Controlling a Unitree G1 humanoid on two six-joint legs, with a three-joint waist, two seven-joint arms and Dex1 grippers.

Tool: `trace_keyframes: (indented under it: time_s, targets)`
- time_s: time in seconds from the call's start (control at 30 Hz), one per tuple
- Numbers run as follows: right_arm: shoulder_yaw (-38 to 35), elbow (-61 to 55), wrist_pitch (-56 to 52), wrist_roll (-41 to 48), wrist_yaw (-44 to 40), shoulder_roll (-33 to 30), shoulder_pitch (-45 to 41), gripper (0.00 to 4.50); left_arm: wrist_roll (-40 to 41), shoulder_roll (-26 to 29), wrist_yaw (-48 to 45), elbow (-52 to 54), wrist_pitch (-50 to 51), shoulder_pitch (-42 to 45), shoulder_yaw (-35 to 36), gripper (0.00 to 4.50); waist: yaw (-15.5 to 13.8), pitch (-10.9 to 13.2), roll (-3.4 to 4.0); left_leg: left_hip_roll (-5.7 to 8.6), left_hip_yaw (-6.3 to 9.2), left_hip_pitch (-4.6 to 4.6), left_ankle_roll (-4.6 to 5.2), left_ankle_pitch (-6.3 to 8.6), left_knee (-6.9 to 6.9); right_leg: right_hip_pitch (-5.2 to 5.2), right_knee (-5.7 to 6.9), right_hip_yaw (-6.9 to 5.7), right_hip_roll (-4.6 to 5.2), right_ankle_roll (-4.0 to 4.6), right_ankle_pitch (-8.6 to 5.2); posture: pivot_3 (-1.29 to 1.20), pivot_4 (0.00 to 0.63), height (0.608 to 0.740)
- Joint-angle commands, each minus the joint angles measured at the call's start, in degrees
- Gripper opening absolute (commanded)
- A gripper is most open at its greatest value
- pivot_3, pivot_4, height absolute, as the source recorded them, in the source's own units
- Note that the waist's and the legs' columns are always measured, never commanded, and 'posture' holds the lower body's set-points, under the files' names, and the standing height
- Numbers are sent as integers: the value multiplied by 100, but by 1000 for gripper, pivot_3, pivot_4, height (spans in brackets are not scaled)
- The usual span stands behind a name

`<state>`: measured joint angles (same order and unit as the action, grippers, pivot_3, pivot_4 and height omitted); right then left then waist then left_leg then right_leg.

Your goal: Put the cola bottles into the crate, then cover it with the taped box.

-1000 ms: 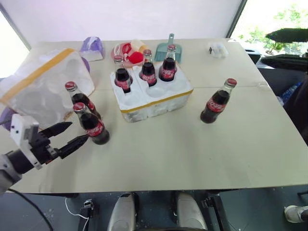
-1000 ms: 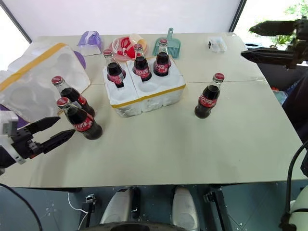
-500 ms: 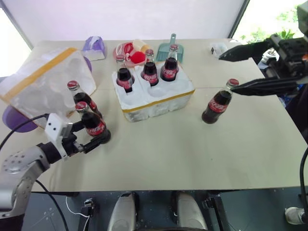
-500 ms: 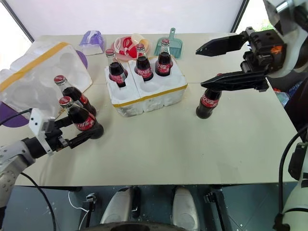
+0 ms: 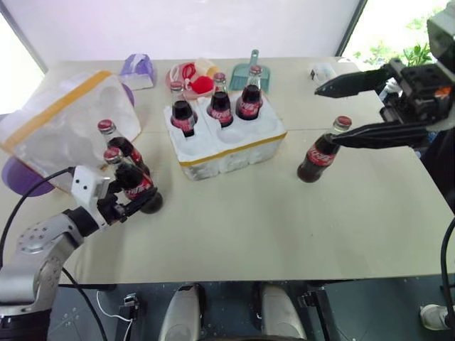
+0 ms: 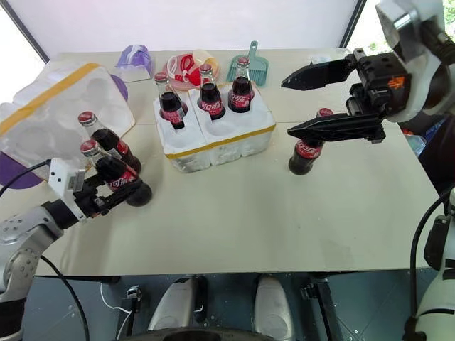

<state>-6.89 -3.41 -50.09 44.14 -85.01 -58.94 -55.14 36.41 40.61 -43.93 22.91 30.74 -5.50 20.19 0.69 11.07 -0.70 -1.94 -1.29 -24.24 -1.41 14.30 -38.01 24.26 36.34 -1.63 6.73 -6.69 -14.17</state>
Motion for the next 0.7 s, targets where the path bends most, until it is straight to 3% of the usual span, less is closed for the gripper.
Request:
trace_keyframes:
  time_s: [0.03,0.17,0.33,0.5,0.7]
  targets:
    - [-127,-176,128,97,64,9,-17,4500,874,362,-353,860,499,4,229,2743,-1,1,-1,0,0,-4,0,0,0,5,0,0,0,0,0,0,150,736]
    - [-117,-210,204,59,192,77,69,4500,1370,599,-245,1118,880,485,212,2743,-40,2,-3,0,5,-10,-1,-1,-6,6,1,-3,0,1,0,0,150,736]
    - [-167,-309,221,93,372,134,222,4500,1958,172,548,998,1345,2223,-441,2743,-123,2,-7,3,6,-11,0,-1,-15,3,4,-2,0,-5,5,0,150,736]
    - [-190,-332,275,41,685,260,299,4500,1093,-993,1553,-215,1423,4360,-1530,2743,-197,2,-18,10,12,-15,-1,-3,-29,-13,-4,-5,1,-21,25,0,150,736]
    - [-351,-497,212,171,1037,340,461,4500,-3,-1865,2122,-1267,1117,5433,-2182,2743,-79,3,-18,11,7,-15,0,-2,-14,-1,-13,0,0,-25,28,0,150,736]
